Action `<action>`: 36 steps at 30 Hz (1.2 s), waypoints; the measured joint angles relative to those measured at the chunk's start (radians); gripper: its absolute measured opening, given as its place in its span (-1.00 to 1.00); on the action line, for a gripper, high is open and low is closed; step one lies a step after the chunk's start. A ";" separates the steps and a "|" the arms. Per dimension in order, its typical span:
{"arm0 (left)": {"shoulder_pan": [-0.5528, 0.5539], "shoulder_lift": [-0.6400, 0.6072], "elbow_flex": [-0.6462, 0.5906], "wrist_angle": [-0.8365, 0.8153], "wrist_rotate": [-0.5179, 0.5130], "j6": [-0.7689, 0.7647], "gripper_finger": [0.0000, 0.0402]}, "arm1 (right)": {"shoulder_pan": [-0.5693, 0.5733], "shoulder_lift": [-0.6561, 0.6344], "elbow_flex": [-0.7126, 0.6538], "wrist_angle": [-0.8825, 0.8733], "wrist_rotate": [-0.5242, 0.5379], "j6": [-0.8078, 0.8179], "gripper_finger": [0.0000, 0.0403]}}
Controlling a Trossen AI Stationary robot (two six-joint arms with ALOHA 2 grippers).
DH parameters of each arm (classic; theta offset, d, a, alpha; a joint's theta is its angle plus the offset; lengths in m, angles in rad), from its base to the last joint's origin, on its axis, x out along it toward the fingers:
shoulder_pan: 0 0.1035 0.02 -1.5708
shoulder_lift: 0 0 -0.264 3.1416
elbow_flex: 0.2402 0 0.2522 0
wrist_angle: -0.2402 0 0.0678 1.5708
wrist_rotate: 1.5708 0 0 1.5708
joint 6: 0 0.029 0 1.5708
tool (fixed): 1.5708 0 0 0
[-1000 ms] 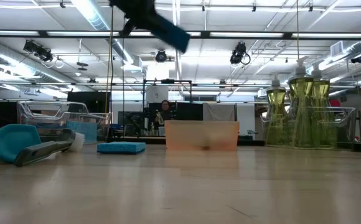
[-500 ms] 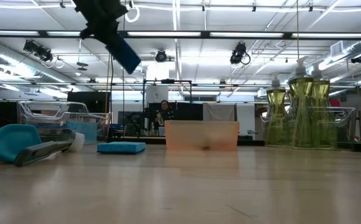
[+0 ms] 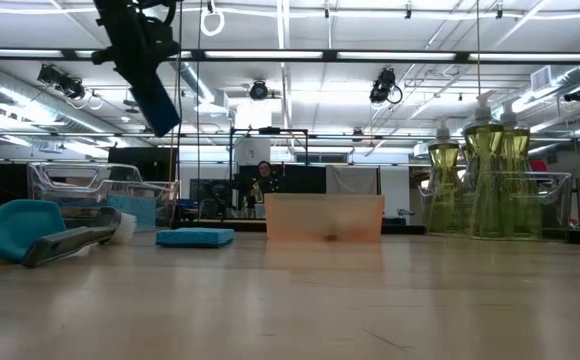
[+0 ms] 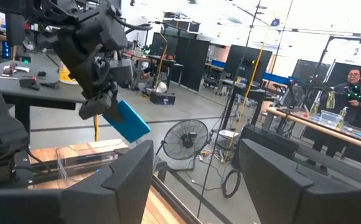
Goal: Pick & Place Kitchen Sink Supplies
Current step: Put the blue sponge into the left transparent bin
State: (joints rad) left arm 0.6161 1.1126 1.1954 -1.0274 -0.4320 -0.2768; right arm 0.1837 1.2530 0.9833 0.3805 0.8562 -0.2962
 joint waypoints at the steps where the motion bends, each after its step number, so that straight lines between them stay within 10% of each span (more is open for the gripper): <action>1: 0.011 0.000 0.000 -0.008 -0.014 0.000 -0.92 | 0.000 0.000 0.000 0.000 0.000 0.000 0.19; 28: 0.141 0.011 -0.004 -0.129 -0.026 -0.021 -0.92 | 0.000 0.000 0.000 0.000 0.000 0.064 0.19; 36: 0.139 0.014 -0.175 -0.103 -0.016 -0.059 -0.92 | 0.000 0.000 0.000 0.000 0.000 0.086 0.19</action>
State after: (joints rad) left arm 0.7555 1.1263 1.0205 -1.1300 -0.4484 -0.3358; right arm 0.1837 1.2530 0.9833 0.3809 0.8558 -0.2100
